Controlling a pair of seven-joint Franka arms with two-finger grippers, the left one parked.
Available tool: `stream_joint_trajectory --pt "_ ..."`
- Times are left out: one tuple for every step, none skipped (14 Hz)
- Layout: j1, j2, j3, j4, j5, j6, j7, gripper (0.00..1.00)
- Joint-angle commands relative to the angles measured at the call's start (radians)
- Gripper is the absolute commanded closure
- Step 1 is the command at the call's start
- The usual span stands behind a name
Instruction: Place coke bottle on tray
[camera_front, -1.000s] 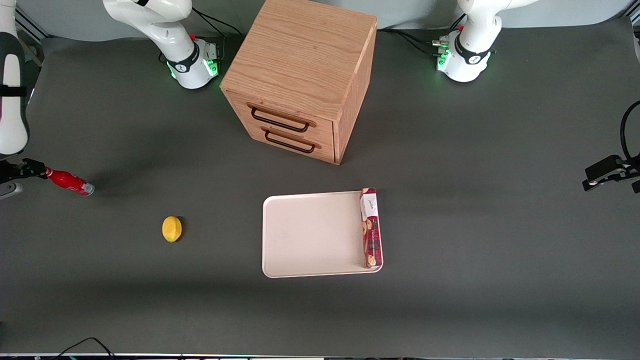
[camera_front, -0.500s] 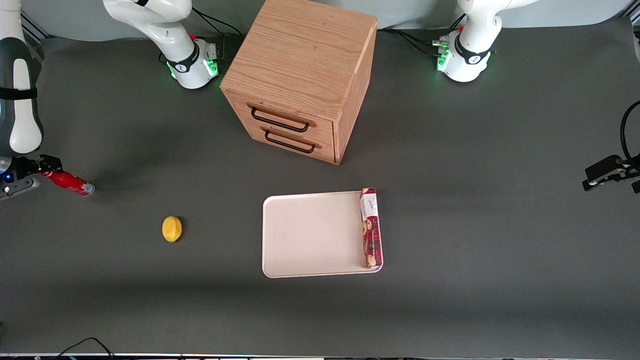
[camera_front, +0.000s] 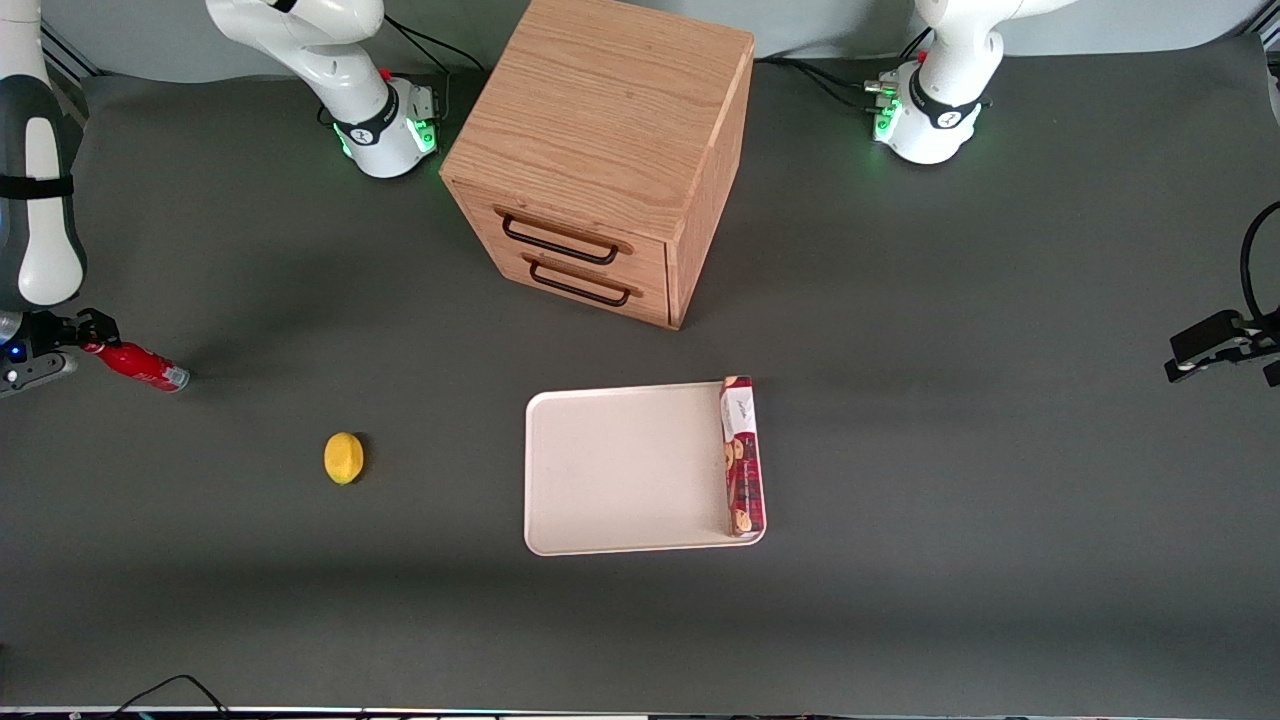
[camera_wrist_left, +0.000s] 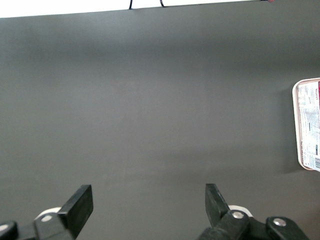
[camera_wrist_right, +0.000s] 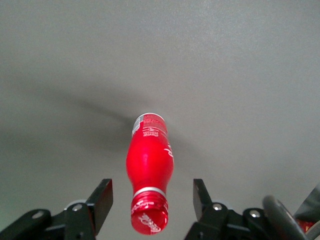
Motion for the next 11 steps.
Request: stream_joint_trajectory --pt "0.013 -0.012 -0.005 -0.007 0.014 0.013 -0.032 0.32" --pt "0.013 -0.012 -0.005 -0.007 0.013 0.013 -0.032 0.38" --pt "0.013 -0.012 -0.005 -0.007 0.013 0.013 -0.032 0.47" --pt "0.013 -0.012 -0.005 -0.009 0.013 0.011 -0.032 0.54" --pt "0.011 -0.012 -0.005 -0.009 0.013 0.013 -0.034 0.61" --pt "0.011 -0.010 -0.005 -0.009 0.013 0.011 -0.034 0.68" --pt "0.011 -0.007 -0.005 -0.009 0.011 0.010 -0.034 0.76" --pt "0.011 -0.007 -0.005 -0.009 0.013 0.010 -0.034 0.79" --pt "0.011 -0.007 -0.005 -0.009 0.013 0.008 -0.034 0.84" --pt "0.013 -0.007 -0.005 -0.007 0.013 0.007 -0.034 0.88" --pt "0.013 -0.007 -0.005 -0.007 0.013 0.003 -0.032 0.89"
